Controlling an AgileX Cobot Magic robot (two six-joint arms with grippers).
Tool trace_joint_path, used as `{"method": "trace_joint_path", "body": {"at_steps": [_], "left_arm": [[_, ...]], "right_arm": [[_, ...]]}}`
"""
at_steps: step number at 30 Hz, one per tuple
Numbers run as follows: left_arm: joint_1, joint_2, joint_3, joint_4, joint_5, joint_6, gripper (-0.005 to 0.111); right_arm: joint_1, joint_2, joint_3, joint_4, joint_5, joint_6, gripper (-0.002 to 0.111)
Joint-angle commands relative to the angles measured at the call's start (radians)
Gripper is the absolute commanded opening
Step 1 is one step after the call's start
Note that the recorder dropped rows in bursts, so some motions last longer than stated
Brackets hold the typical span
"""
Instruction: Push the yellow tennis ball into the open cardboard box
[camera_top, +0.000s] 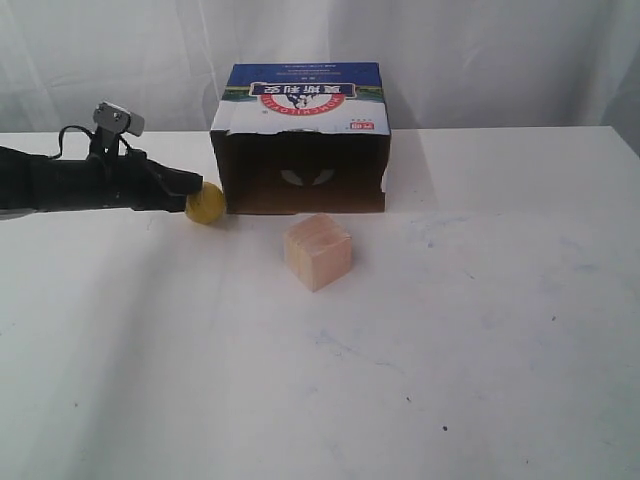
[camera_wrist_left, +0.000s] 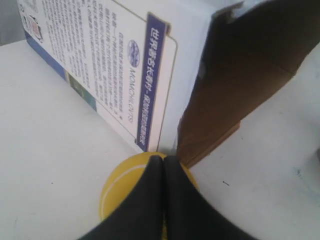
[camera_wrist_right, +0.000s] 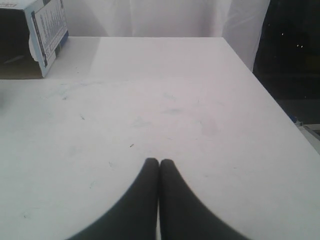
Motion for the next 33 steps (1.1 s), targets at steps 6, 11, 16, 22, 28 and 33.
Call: {"method": "trace_joint_path", "body": {"at_steps": [6,11,16,22,28,33], "left_arm": [[-0.006,0.031,0.083,-0.010,0.131,0.060,0.000],[-0.006,0.031,0.097,-0.010,0.188,0.059,0.000],[-0.006,0.031,0.097,-0.021,0.280,0.063,0.000],[-0.002,-0.006,0.097,-0.022,0.460,0.046,0.000],[0.022,-0.085,0.097,-0.022,0.133,0.041,0.000],[0.025,-0.056,0.089,-0.022,-0.078,0.080,0.000]], "right_arm": [[-0.006,-0.006,0.002,-0.005,-0.007,0.002,0.000],[-0.006,-0.006,0.002,-0.005,-0.007,0.002,0.000],[-0.006,-0.006,0.002,-0.005,-0.007,0.002,0.000],[-0.006,-0.006,0.002,-0.005,-0.007,0.002,0.000],[-0.006,-0.006,0.002,-0.005,-0.007,0.002,0.000],[-0.006,-0.006,0.002,-0.005,-0.007,0.002,0.000]]}}
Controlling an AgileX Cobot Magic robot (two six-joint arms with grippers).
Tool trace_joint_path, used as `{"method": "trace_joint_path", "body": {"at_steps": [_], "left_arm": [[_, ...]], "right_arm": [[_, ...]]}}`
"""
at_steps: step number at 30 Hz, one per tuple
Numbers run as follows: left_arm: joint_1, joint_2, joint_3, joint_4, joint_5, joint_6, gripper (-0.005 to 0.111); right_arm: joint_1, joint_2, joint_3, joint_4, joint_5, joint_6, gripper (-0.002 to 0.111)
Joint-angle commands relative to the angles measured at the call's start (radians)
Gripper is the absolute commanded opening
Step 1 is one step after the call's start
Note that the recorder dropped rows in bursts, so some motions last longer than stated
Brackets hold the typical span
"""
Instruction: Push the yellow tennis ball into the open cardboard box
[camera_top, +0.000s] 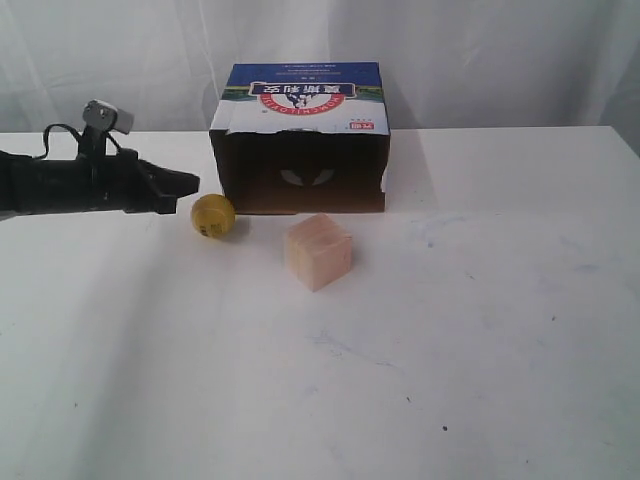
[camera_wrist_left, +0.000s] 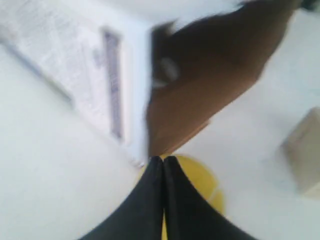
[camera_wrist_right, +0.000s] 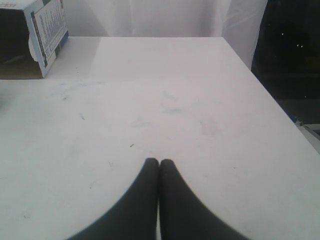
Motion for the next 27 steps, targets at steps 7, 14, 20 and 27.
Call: {"method": "trace_joint_path", "body": {"at_steps": [7,14,20,27], "left_arm": [[-0.010,0.061,-0.013,-0.022,-0.041,0.077,0.000],[-0.033,0.061,-0.002,-0.022,0.104,0.075,0.000],[-0.075,0.061,-0.002,-0.022,0.094,0.093,0.000],[-0.113,0.061,-0.002,-0.022,0.035,0.128,0.000]], "right_arm": [[-0.006,-0.006,0.002,-0.005,-0.007,0.002,0.000],[-0.006,-0.006,0.002,-0.005,-0.007,0.002,0.000],[-0.006,-0.006,0.002,-0.005,-0.007,0.002,0.000],[-0.006,-0.006,0.002,-0.005,-0.007,0.002,0.000]]}}
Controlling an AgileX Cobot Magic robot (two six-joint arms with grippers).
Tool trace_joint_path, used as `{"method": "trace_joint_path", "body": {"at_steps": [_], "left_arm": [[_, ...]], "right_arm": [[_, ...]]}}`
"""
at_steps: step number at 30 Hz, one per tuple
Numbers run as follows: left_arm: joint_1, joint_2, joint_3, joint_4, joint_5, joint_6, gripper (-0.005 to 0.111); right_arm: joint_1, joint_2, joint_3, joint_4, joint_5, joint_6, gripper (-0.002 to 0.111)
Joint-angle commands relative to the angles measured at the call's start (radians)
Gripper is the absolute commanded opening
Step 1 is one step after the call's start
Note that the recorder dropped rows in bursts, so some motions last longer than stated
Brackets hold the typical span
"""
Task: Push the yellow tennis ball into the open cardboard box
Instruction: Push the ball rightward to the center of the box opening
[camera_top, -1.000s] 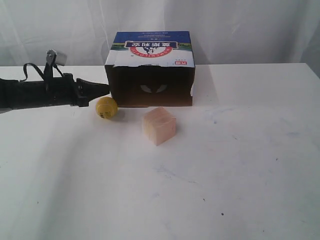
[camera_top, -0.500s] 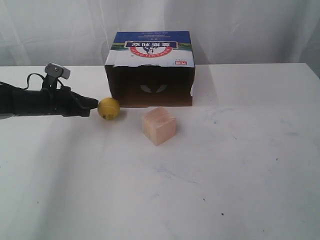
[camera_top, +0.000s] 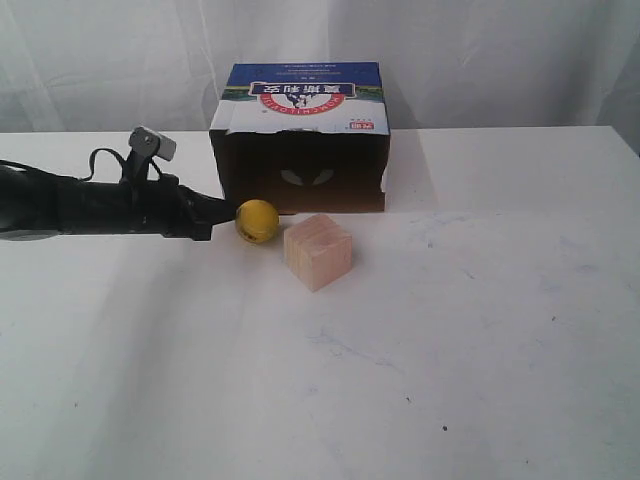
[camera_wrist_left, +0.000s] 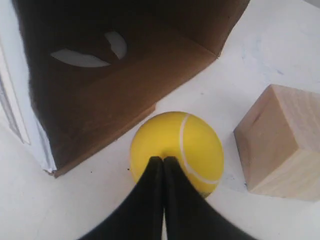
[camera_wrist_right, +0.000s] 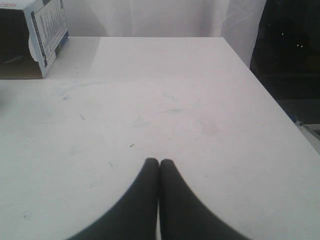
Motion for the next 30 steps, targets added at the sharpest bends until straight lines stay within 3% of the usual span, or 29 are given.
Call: {"method": "trace_joint_path", "body": {"at_steps": [1,12,19,30], "left_arm": [[-0.016,-0.002,0.009,-0.022,-0.016,0.131,0.000],[-0.016,-0.002,0.009,-0.022,0.043,0.071,0.000],[-0.016,-0.002,0.009,0.182,0.180,0.002,0.000],[-0.016,0.004,0.009,0.144,0.230,0.076,0.000]], "right_arm": [[-0.006,-0.006,0.002,-0.005,-0.007,0.002,0.000],[-0.006,-0.006,0.002,-0.005,-0.007,0.002,0.000],[-0.006,-0.006,0.002,-0.005,-0.007,0.002,0.000],[-0.006,-0.006,0.002,-0.007,-0.007,0.002,0.000]]}}
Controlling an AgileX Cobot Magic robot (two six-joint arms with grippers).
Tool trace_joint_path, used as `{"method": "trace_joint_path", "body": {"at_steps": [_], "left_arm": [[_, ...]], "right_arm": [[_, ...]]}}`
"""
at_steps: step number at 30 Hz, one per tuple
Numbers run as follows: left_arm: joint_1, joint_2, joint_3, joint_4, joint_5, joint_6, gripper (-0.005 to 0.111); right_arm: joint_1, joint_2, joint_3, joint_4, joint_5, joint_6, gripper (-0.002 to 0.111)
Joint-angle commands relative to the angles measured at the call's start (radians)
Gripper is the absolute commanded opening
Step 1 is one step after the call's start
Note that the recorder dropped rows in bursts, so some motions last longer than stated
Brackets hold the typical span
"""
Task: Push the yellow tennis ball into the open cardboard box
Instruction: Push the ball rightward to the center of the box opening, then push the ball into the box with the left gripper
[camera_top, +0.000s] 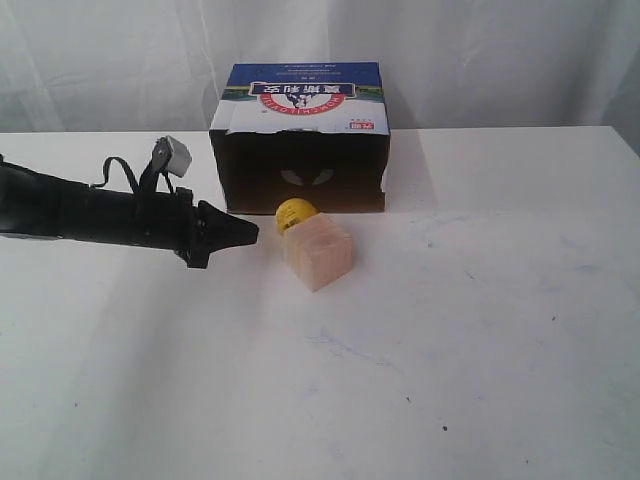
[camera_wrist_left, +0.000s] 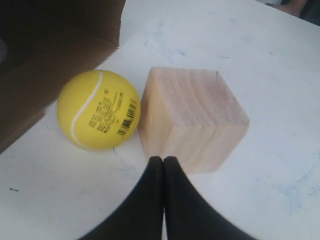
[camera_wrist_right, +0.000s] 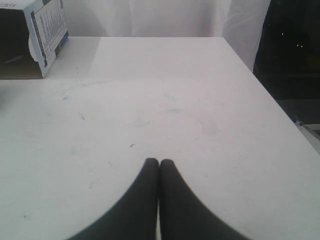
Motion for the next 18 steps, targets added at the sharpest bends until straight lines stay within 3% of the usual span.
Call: {"method": "trace_joint_path", "body": {"at_steps": [1,18], "left_arm": [[-0.002,0.012,0.005,-0.054,0.030,0.089,0.000],[-0.002,0.166,-0.144,-0.078,0.109,0.062,0.000]], "right_arm": [[-0.006,-0.006,0.002,-0.007,-0.007,0.002,0.000],[-0.006,-0.006,0.002,-0.007,-0.007,0.002,0.000]]}}
